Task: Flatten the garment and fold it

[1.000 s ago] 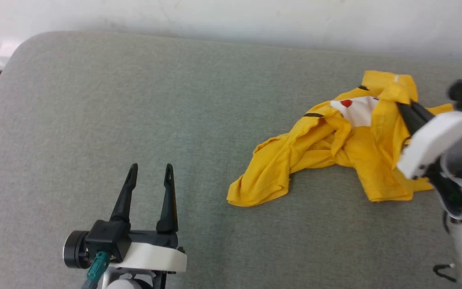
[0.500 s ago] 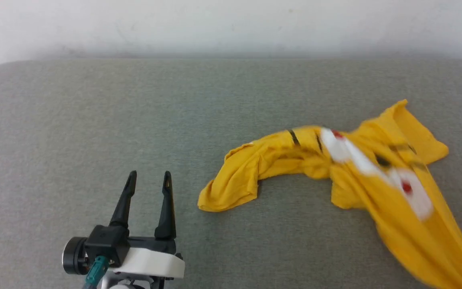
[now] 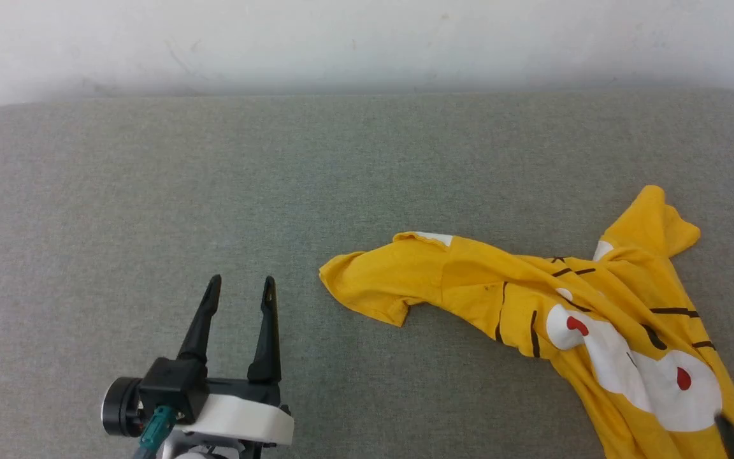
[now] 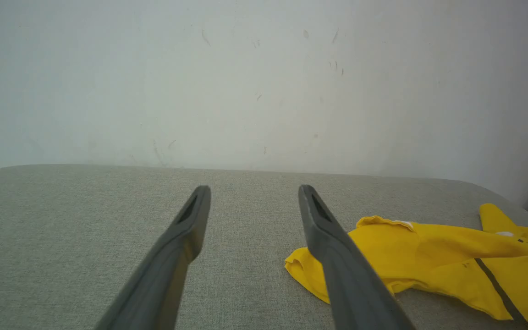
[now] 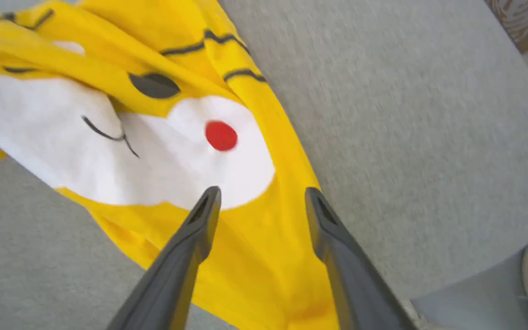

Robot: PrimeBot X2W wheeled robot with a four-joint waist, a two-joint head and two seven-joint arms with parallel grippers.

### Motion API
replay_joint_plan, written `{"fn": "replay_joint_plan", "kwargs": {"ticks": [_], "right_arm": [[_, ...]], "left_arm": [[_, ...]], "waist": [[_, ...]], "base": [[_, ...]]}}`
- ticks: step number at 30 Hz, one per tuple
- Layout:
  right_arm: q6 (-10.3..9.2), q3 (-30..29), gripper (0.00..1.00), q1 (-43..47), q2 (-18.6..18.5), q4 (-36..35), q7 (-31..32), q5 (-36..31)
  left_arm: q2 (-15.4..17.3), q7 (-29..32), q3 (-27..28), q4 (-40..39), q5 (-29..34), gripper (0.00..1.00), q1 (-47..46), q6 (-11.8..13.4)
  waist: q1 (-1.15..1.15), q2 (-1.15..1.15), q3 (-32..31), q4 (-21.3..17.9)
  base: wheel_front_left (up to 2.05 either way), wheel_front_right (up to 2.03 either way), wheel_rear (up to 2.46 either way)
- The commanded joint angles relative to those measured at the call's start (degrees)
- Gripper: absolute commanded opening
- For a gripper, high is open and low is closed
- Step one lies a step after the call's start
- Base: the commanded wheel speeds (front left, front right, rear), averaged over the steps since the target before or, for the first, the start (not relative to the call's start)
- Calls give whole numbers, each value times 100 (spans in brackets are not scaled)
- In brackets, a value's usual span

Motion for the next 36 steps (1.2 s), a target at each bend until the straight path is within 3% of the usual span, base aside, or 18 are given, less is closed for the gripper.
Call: {"fn": "replay_joint_plan", "kwargs": {"ticks": [1, 5, 11, 20, 21, 22, 23, 24, 31, 36], "right_arm": [[-5, 58, 100, -200, -37, -137, -102, 29], [-5, 427, 100, -769, -318, -607, -312, 19], [-5, 1427, 100, -1234, -567, -795, 256, 125], [-5, 2664, 100, -1806, -1188, 480, 356, 12], [-5, 2824, 96, -1872, -1275, 640, 384, -27], [-5, 2940, 46, -1934, -1322, 773, 400, -31], [-5, 3003, 16, -1994, -1327, 891, 408, -12], [-5, 3076, 0, -2045, -1335, 980, 438, 14], [-5, 3370, 0, -2372, -1419, 765, 353, 236], [-5, 4221, 0, -2119, -1565, -47, 1033, 1197]], "left_arm": [[-5, -27, 14, 5, 49, 100, -21, -24], [-5, -27, -6, -26, 60, 100, -17, -22], [-6, -27, -82, -62, 3, 100, -86, 36], [-6, -27, -123, -99, -7, 100, -196, 92], [-6, -27, -124, -99, -4, 100, -206, 91], [-6, -27, -125, -100, -1, 100, -216, 91], [-6, -27, -129, -102, -1, 100, -224, 91], [-6, -27, -136, -101, -3, 100, -233, 92], [-6, -27, -156, -105, -37, 100, -255, 137], [-6, -27, -179, -83, -65, 100, -243, 160]], "waist": [[0, 0, 4, 52], [0, 0, 58, 184], [0, 0, 162, 461], [0, 0, 362, 752], [0, 0, 375, 777], [0, 0, 392, 797], [0, 0, 405, 818], [0, 0, 413, 839], [0, 0, 458, 885], [0, 0, 476, 858]], "base": [[0, 0, 0], [0, 0, 0], [0, 0, 0], [0, 0, 0], [0, 0, 0], [0, 0, 0], [0, 0, 0], [0, 0, 0], [0, 0, 0], [0, 0, 0]]}}
